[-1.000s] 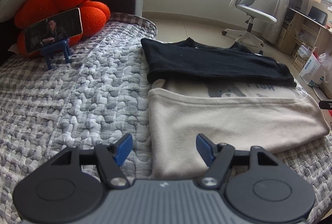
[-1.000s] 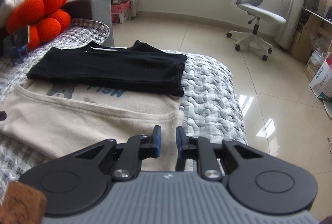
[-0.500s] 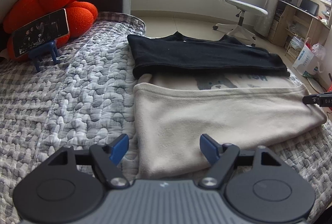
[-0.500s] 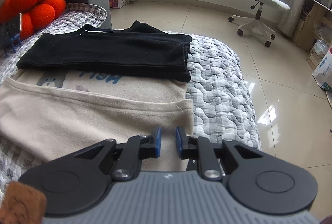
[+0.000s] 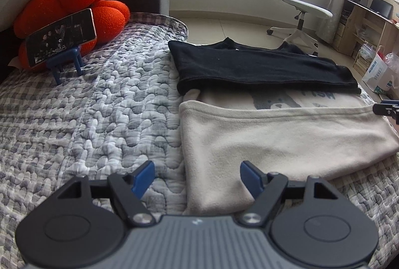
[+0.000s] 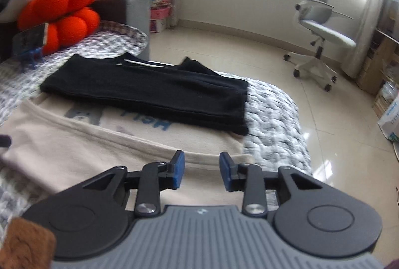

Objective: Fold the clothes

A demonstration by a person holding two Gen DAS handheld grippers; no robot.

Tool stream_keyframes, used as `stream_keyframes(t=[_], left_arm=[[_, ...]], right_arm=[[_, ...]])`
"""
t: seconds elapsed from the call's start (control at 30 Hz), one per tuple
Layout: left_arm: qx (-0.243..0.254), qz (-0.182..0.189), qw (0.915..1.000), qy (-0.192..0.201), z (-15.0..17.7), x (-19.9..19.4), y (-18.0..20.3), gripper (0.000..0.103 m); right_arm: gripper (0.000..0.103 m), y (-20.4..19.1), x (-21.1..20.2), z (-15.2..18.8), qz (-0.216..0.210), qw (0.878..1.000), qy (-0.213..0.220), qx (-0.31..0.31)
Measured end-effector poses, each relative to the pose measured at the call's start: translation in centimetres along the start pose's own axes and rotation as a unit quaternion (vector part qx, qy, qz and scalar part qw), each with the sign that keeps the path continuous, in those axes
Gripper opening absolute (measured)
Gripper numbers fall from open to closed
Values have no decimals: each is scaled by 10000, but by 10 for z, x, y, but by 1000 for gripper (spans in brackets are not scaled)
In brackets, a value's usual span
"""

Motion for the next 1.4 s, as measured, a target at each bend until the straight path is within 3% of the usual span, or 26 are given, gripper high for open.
stream_keyframes(t=[0.17, 0.27, 0.43, 0.57, 0.67, 0.83, 1.07, 1.17, 1.27, 1.4], left_arm=[[53, 85, 9999, 121, -2, -7, 2, 77], [222, -83, 9997, -25, 2, 1, 4, 77], [373, -246, 9989, -132, 7, 7, 3, 77], [265, -195, 9993, -158, 5, 6, -1, 77], [178, -273, 9994, -124, 2, 5, -7, 77], [27, -474, 9987, -162, 0, 7, -25, 76], [-546, -247, 9980, -175, -5, 1, -49, 76], [-535, -370, 9978, -96, -7, -2, -56, 76], [-607, -225, 9978, -107, -8, -2, -58, 76], [-600, -185, 9980, -114, -7, -2, -57, 76]], right_arm=[[36, -50, 4, -1, -702, 9952, 59, -686], [36, -71, 9, -3, -1027, 9906, 40, -906], [36, -96, 26, 3, -1536, 9821, -490, -978], [36, -109, 27, 6, -1432, 9796, -475, -1325], [36, -116, 18, -1, -1694, 9762, -197, -1341], [36, -149, 17, 2, -2055, 9616, -159, -1812], [36, -193, 20, 5, -2440, 9374, -114, -2484], [36, -205, 25, 6, -2429, 9317, -148, -2695], [36, -213, 31, 7, -2414, 9268, -146, -2873], [36, -229, 30, 14, -2306, 9107, 76, -3426]])
Point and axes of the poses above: each gripper's, at about its wrist camera, not at the fingertips, and x roughly the way its jaws point, y to its right, z to its underside, the point moved 4 cm from there along x, roughly the way its jaws point, and after that the axes turned 7 degrees about -z, right-handed, at the moved point
